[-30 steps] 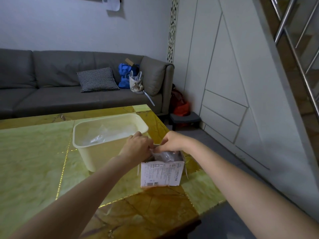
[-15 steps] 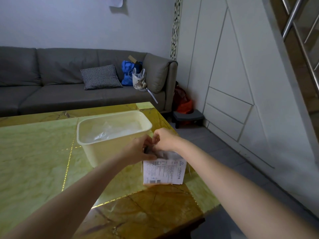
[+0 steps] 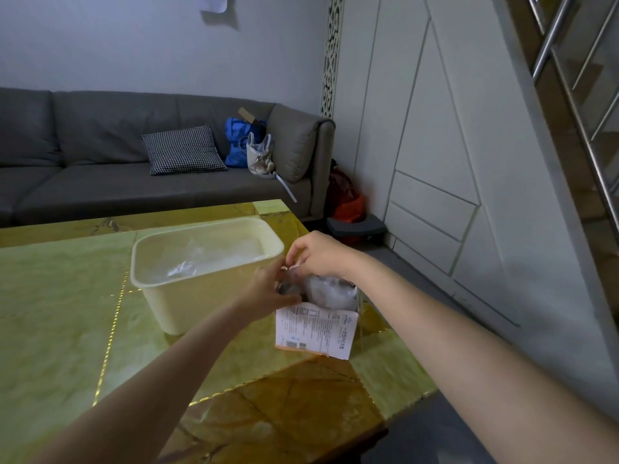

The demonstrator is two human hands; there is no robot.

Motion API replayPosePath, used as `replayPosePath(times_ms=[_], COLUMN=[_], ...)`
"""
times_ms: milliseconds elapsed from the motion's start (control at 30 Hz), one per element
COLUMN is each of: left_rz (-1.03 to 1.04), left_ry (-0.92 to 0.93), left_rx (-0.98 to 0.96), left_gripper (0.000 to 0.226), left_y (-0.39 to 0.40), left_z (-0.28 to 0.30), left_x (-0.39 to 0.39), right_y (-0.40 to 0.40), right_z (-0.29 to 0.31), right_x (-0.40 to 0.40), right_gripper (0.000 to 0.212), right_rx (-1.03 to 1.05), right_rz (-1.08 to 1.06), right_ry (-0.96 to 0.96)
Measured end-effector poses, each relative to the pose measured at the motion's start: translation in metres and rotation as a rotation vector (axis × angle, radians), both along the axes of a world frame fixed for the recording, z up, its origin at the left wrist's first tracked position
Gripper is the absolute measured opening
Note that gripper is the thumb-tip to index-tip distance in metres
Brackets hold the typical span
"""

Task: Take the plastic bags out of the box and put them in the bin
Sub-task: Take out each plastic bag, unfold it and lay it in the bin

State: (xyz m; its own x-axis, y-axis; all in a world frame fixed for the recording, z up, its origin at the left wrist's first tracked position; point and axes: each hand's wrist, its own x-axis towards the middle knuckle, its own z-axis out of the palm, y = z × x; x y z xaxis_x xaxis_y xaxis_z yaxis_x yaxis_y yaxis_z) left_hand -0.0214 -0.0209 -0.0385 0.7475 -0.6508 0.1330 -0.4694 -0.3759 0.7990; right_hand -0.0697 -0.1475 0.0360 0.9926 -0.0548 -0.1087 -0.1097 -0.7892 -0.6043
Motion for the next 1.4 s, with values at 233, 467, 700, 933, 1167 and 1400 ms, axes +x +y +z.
replayPosePath(times_ms=[233,467,700,933,1167,1400], left_rz=[-0.030,0.053,0.322,0.513,0.684,1.047], left_ry=[-0.113,0.319,0.683,0.516,0.321,-0.207], left_rx=[0.219,-0.479,-0.708,-0.553,-0.340,-0.159], left_gripper=[0.015,0.012,0.008,0.019,0.020,0.025], left_y=[0.005,0.031,0.045,0.061,0.105,0.134], left_z=[0.004,0.046,0.063,0.069,0.073,0.070], left_x=[0.002,-0.014,0.013,0.016,0.052,0.096], right_y=[0.002,-0.002,-0.016,-0.002,0.014,0.040], right_z=[0.064,0.081,0.068,0.054,0.030,-0.008], right_x=[0.009,0.004,-0.004,-0.001,0.046,0.104], right_gripper=[0.028,0.026,0.035,0.027,0.042,0.046], right_rx=[0.502,0.552,0.600,0.654,0.532,0.240], right_rz=[-0.093,-0.197,-0.179,0.057,-0.136,-0.201], right_ry=[-0.383,-0.496,-0.369,-0.061,-0.186,-0.150])
